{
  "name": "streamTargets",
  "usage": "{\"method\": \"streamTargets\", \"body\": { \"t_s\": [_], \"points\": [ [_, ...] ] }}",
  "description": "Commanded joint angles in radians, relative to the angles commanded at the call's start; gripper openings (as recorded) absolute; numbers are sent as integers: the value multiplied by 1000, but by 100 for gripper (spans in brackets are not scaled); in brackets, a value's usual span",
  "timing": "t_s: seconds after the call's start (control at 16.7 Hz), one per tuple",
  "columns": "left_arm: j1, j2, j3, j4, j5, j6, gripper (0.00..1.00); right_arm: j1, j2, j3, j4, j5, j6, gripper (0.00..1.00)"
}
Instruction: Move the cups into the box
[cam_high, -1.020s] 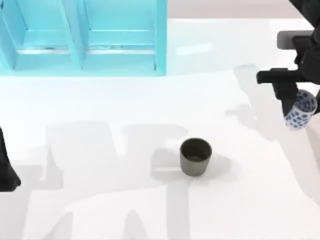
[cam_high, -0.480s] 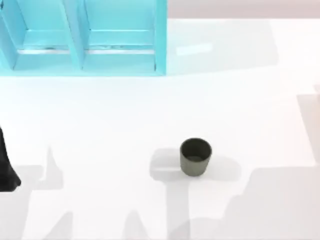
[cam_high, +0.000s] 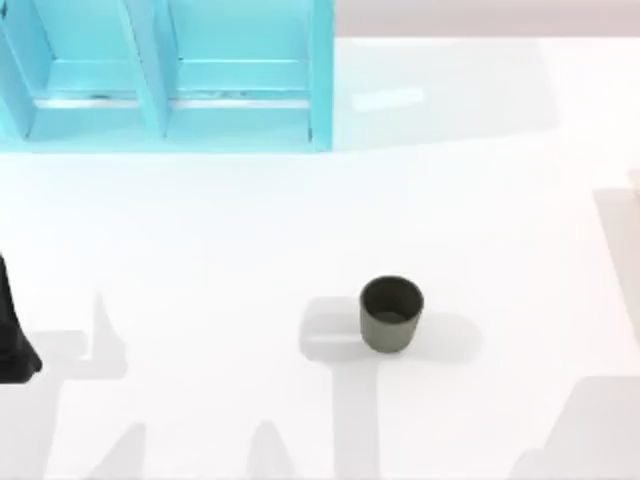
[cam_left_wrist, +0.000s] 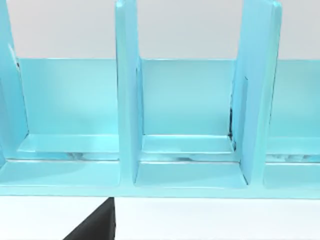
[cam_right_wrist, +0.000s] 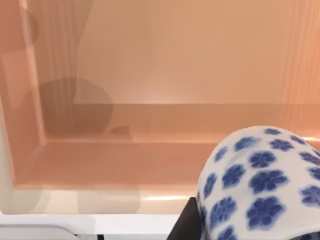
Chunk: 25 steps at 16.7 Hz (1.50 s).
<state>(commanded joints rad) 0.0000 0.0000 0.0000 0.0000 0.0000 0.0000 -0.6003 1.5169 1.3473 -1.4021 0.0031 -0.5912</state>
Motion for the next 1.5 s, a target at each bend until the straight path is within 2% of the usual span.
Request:
{"method": "streamTargets", "body": {
  "t_s": [0.24, 0.6, 0.9, 1.5],
  "points": [
    [0, 0, 0, 0, 0, 0, 100, 4, 4, -35, 40, -1, 4, 0],
    [0, 0, 0, 0, 0, 0, 100, 4, 11, -232, 244, 0, 4, 0],
    [0, 0, 0, 0, 0, 0, 100, 3, 13, -246, 259, 0, 3, 0],
    [0, 0, 0, 0, 0, 0, 100, 3, 13, -246, 259, 0, 3, 75]
  ]
}}
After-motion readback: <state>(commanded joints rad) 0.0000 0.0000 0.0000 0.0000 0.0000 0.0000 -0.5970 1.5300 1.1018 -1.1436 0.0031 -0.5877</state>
